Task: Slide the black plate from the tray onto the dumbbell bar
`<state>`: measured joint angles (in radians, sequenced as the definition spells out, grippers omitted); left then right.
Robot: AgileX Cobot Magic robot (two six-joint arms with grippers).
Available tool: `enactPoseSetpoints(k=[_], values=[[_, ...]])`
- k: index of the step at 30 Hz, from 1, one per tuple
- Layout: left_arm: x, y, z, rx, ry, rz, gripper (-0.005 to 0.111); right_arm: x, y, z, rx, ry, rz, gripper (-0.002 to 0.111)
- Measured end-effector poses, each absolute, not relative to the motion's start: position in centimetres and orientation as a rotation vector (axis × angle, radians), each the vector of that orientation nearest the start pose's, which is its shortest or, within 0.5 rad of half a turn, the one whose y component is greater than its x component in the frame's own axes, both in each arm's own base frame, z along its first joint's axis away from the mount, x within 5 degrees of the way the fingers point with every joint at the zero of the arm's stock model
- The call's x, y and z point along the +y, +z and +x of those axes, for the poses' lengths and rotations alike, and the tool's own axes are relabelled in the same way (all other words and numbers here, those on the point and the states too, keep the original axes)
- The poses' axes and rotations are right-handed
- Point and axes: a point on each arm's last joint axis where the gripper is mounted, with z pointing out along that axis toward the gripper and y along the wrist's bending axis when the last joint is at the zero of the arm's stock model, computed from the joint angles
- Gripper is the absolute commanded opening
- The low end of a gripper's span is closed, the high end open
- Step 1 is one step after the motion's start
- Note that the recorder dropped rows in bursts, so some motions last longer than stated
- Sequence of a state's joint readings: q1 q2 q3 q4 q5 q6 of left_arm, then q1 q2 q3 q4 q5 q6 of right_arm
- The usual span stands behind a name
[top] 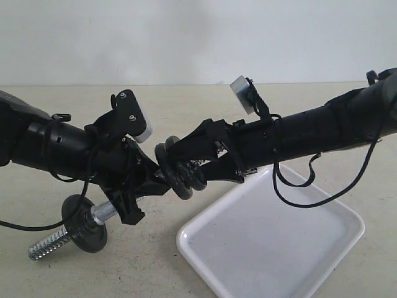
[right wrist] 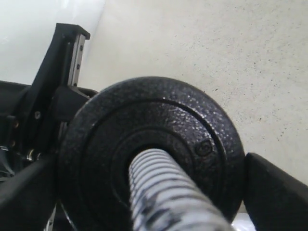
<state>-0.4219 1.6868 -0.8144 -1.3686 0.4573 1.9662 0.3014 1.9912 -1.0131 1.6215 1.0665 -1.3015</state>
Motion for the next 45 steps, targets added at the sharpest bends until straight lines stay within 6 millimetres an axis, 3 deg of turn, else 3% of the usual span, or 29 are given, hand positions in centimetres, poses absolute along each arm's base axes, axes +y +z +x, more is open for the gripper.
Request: enactPoseSetpoints(k=[3,4,13,19,25,28,31,32,33,34,43,45], values=[[-16.5,17.4,27.2,1.969,-0.455,1.353,0.004,18.2,15.3,31.6,2.320,1.582,-0.452,0.098],[-16.5,17.4,27.2,1.970,-0.450,1.351,0.004,18.3,15.2,31.7,2.332,1.581,-0.423,0.100],[-16.5,17.0,27.2,1.978,-0.445,1.362,0.004,17.6,15.4,32.5,2.344,1.519,-0.348,0.100],[-16.5,16.2,27.3,1.998,-0.451,1.380,0.004,13.9,15.2,33.6,2.373,1.460,-0.326,0.100],[-16.3,15.2,27.7,2.042,-0.389,1.358,0.004,9.9,16.0,34.1,2.301,1.570,-0.292,0.100],[-16.2,14.9,28.0,2.064,-0.355,1.331,0.004,9.3,16.3,34.2,2.259,1.566,-0.308,0.090],[-16.0,14.6,28.2,2.083,-0.320,1.313,0.004,9.4,16.5,34.2,2.240,1.566,-0.335,0.062],[-15.9,14.4,28.3,2.093,-0.309,1.304,0.004,9.4,16.5,34.2,2.238,1.568,-0.339,0.036],[-15.8,14.1,28.4,2.105,-0.293,1.298,0.004,9.4,16.5,34.2,2.235,1.567,-0.340,0.023],[-15.8,13.8,28.5,2.115,-0.286,1.297,0.004,9.4,16.5,34.2,2.233,1.567,-0.340,-0.001],[-16.1,13.2,29.5,2.141,-0.275,1.256,0.004,9.4,16.8,34.3,2.198,1.556,-0.353,0.000],[-16.1,13.3,29.5,2.142,-0.273,1.253,0.012,9.4,17.2,34.3,2.166,1.534,-0.387,0.000]])
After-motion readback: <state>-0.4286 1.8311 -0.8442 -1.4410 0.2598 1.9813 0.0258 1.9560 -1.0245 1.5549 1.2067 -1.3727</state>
